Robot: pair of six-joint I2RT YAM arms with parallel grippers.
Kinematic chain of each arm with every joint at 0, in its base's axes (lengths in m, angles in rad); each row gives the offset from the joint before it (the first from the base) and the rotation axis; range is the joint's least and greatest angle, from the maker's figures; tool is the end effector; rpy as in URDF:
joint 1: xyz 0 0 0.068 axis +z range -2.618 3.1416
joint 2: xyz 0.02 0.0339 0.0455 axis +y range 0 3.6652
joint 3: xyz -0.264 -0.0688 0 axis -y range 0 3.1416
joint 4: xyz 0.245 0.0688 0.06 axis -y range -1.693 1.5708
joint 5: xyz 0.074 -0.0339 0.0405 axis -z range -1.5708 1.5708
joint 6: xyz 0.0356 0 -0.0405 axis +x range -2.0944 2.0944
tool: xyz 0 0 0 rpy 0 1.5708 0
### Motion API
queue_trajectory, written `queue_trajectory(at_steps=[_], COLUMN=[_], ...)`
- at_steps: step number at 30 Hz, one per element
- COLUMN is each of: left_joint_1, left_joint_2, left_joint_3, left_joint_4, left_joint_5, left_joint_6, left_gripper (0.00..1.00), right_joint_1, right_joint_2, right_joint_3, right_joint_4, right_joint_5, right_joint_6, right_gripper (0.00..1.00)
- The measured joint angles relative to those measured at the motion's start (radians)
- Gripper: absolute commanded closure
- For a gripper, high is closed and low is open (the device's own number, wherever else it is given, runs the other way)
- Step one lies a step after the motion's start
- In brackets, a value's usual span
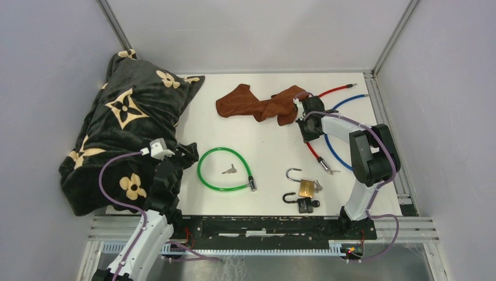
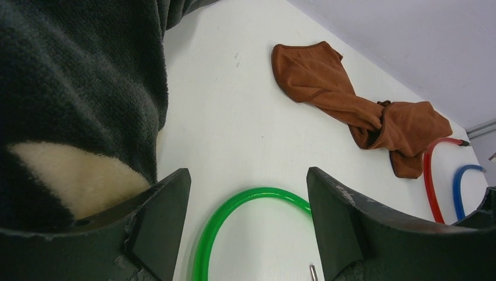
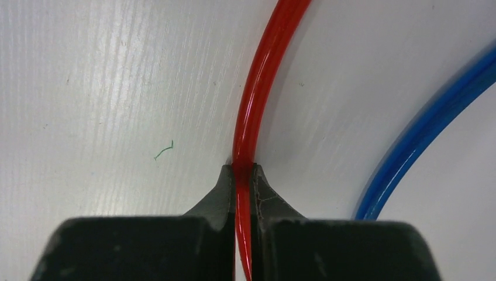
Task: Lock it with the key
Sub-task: Pick up the lock from the center of the board.
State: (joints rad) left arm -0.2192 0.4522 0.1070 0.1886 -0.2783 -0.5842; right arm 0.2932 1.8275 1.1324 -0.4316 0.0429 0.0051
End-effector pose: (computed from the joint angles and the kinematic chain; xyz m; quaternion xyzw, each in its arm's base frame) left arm 0.1391 -0.0210 0.1855 -0.2253 0.7240 -0.1545 0.6334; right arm 0.3457 0.1028 0.1591 -0.1353 0.9658 0.0120 0.2208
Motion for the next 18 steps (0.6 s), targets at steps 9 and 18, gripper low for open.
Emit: queue_trajectory(at_steps=[9, 18], left_joint_1=[0.001, -0.005], left_joint_2=[0.011, 0.073], left_joint_3=[0.0, 0.042], left_joint_4=[0.008, 0.076], left_joint_5=[0.039, 0.345], left_joint_6=[0.0, 0.009], left_gripper=[0.26, 0.32], right_joint_1=[0.003, 0.079], right_joint_2=[-0.039, -0.365], right_joint_3=[-0.009, -0.102], right_joint_4=[0.021, 0.21], right_joint_5=[-0.034, -0.047], right_joint_6=[0.01, 0.103], right_gripper=[1.0, 1.0])
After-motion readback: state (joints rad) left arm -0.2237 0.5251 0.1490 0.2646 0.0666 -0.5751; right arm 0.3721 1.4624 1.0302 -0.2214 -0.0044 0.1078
